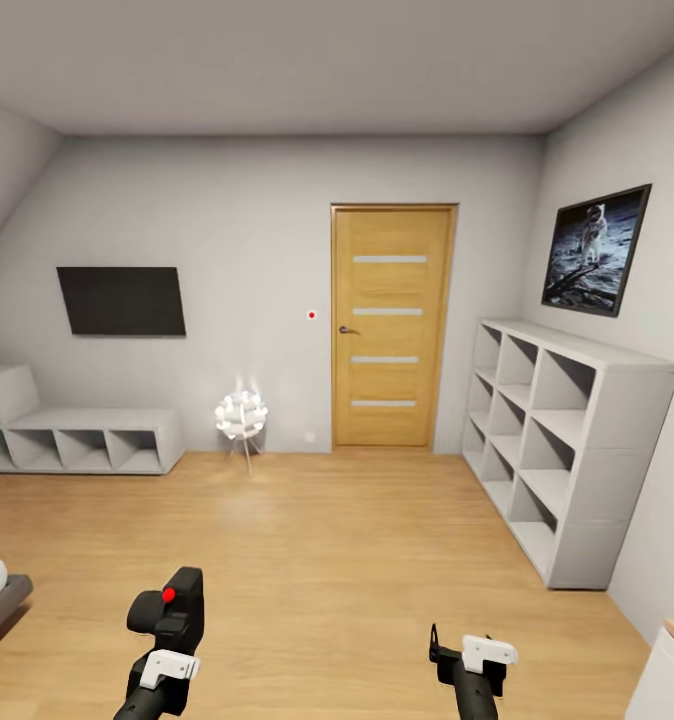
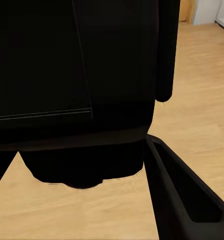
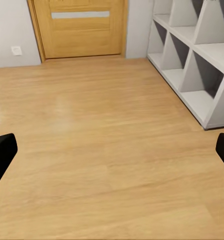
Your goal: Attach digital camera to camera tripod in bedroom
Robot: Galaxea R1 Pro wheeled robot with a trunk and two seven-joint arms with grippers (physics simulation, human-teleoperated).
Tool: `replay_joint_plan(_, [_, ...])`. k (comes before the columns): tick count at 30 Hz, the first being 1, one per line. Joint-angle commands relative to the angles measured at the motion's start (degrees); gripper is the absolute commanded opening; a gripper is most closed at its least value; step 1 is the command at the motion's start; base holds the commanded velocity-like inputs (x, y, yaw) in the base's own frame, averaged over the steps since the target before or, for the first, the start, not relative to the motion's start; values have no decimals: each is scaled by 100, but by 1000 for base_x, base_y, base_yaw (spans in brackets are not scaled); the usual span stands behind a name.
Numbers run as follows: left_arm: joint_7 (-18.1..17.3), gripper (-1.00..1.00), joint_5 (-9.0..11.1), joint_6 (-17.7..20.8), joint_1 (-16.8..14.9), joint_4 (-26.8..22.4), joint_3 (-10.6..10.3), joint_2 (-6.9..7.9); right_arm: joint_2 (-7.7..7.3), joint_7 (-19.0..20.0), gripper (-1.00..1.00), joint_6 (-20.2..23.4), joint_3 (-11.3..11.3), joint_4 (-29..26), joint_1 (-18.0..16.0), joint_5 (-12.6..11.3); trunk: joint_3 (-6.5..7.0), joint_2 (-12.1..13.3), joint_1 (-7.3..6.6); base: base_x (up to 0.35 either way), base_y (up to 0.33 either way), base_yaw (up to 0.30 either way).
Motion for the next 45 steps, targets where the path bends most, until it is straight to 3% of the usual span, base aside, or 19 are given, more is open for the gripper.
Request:
replay_joint_plan(1, [-37,-100,55,-21,-6,19,-28,-3,2,-23,100,-14,-3,6,-2,16,-2,-3,5,345,0,0])
replay_joint_plan(45, [-37,-100,55,-21,-6,15,-28,6,10,-14,100,-7,4,13,-2,16,-2,-3,5,345,0,0])
